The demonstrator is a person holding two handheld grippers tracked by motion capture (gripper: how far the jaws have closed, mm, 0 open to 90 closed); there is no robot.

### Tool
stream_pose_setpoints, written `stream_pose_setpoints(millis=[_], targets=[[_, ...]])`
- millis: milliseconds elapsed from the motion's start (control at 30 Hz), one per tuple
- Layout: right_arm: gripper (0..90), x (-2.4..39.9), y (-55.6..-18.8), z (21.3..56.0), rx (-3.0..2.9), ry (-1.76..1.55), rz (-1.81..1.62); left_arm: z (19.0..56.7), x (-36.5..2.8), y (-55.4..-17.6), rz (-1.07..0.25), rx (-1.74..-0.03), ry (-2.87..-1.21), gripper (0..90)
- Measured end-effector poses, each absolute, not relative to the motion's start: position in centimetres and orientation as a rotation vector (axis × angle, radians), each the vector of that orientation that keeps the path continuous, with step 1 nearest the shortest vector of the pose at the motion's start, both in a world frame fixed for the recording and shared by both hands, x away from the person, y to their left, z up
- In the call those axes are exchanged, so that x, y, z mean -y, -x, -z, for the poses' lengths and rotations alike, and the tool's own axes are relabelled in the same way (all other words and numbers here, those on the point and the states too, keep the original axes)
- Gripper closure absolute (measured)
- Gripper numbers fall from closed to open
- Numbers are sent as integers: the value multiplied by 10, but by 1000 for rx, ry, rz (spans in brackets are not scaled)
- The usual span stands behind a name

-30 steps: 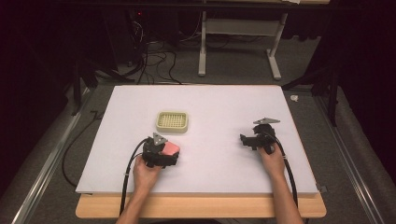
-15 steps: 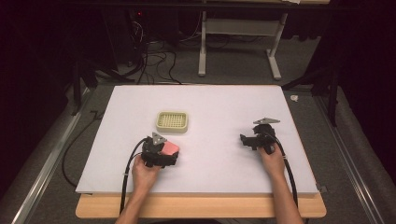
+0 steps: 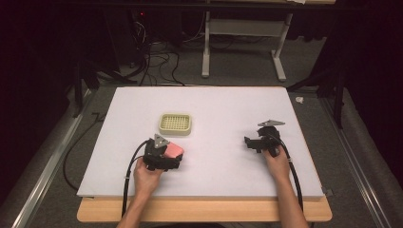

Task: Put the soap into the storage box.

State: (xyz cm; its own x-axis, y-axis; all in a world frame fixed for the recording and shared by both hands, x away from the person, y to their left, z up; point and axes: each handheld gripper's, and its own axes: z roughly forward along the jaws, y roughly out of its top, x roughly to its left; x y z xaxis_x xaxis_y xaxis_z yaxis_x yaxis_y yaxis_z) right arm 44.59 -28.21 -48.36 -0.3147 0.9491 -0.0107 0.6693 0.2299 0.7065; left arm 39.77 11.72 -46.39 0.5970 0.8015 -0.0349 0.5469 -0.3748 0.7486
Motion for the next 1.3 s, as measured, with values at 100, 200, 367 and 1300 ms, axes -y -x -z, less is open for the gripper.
stream_pose_setpoints(millis=[100, 200, 367, 1300], targets=[[148, 282, -446, 484, -2067, -1485, -846, 461, -118, -397, -429, -1060, -2073, 140], [149, 282, -446, 484, -2067, -1485, -846, 459, -117, -396, -431, -1055, -2073, 140], [148, 282, -446, 484, -2067, -1485, -846, 453, -117, -395, -435, -1044, -2070, 140], [148, 282, -446, 484, -2067, -1485, -846, 429, -118, -402, -436, -1036, -2027, 139]])
